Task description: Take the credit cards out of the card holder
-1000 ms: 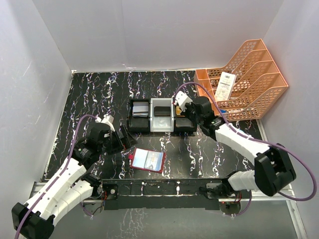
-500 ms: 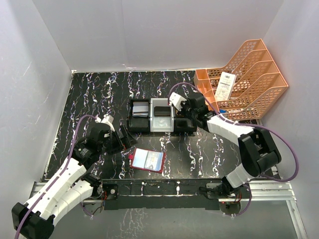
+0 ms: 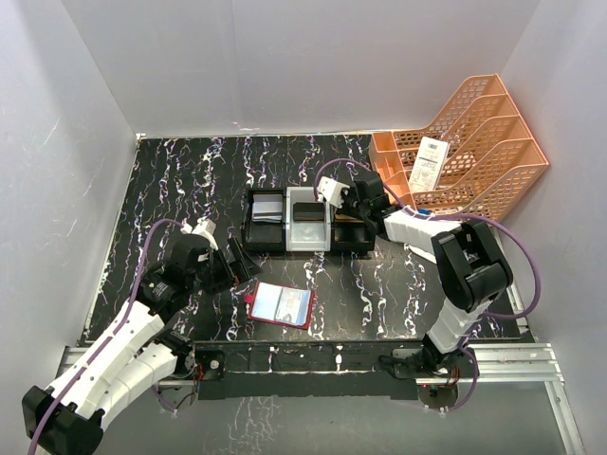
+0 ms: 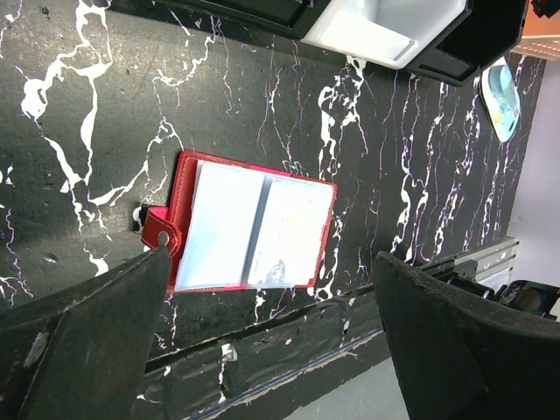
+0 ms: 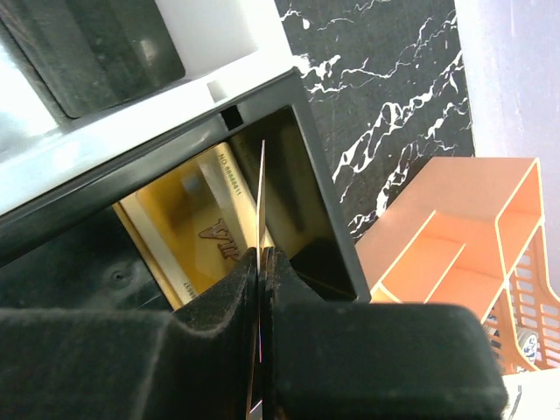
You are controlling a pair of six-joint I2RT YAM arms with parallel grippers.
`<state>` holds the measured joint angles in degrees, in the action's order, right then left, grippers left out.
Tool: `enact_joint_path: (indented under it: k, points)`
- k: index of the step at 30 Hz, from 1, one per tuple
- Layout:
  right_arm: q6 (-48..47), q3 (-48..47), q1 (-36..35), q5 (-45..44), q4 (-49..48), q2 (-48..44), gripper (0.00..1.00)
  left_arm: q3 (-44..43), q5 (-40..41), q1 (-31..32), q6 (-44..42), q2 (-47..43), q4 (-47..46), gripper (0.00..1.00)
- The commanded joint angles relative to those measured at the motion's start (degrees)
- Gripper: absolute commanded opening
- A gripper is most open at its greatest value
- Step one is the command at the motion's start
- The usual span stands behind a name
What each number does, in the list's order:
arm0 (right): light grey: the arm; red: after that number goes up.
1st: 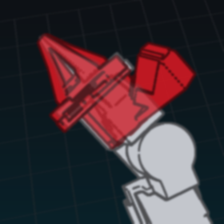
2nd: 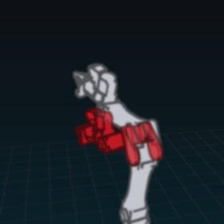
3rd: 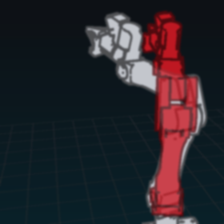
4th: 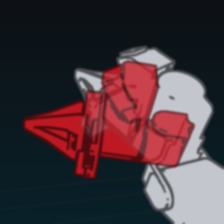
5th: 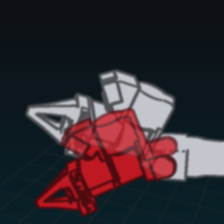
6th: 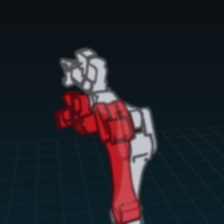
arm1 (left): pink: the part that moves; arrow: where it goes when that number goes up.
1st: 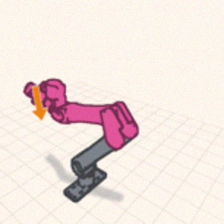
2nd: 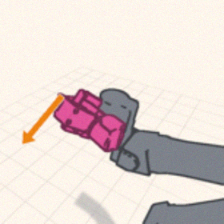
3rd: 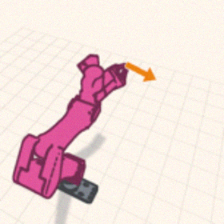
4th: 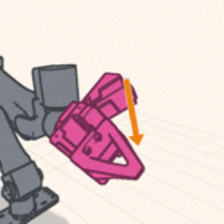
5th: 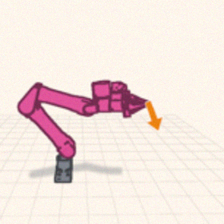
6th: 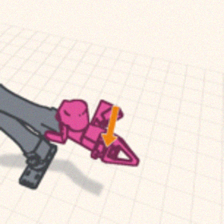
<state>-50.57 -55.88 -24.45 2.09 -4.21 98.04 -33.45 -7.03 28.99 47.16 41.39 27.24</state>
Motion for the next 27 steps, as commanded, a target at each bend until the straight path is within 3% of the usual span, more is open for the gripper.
enact_joint_path:
  k: [1, 6, 10, 13, 27]
  points:
    - [-3.97, -3.14, 0.41, 0.54, -5.54, 1.34, 0.00, -1.63, -0.70, -0.03, 0.22, -0.99, 0.35, 0.99]
    - [-4.77, -4.34, 0.65, 1.95, -5.09, 4.55, 0.05, -1.43, -1.10, -0.08, 0.39, -0.96, 0.19, 0.99]
    - [-5.82, -6.96, 0.80, 3.55, 1.15, 6.13, 0.13, -1.68, -1.32, -0.08, 0.25, -0.96, 0.46, 0.99]
    - [-6.33, -7.39, 0.85, 4.23, 3.07, 6.05, 0.31, -1.60, -1.19, -0.08, 0.30, -0.96, 0.40, 0.99]
    - [-3.24, -8.31, 3.10, 7.55, 6.37, 2.14, 0.41, -0.65, -3.48, -0.08, 0.44, 0.45, -0.84, 0.99]
